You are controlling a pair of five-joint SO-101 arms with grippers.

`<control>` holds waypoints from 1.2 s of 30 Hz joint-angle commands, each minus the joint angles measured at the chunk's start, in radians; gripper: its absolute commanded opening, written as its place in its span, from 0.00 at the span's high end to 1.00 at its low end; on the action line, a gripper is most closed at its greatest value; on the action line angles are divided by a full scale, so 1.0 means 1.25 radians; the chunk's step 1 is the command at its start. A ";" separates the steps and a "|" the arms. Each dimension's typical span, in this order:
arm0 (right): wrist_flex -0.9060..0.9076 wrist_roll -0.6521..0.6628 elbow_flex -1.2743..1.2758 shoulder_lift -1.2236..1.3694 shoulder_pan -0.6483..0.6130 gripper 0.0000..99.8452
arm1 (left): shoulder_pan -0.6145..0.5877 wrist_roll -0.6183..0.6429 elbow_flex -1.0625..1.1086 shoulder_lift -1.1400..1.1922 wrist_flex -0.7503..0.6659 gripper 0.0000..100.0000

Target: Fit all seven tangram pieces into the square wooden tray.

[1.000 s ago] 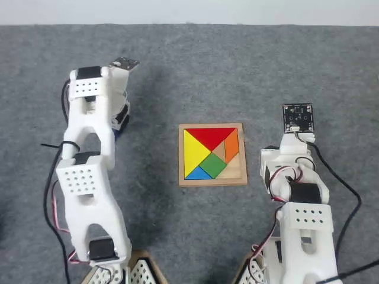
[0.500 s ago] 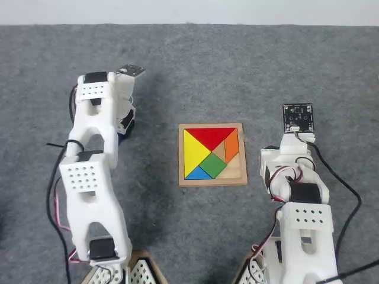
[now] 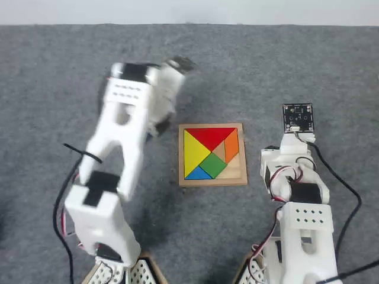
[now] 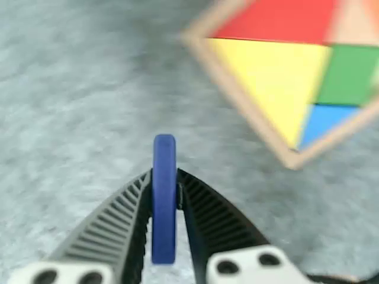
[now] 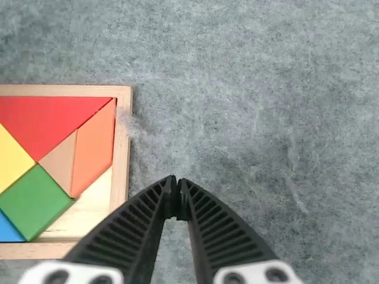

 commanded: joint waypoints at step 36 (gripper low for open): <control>0.253 0.056 -0.042 -0.199 0.285 0.99 | 0.357 0.378 0.072 0.140 -0.357 0.85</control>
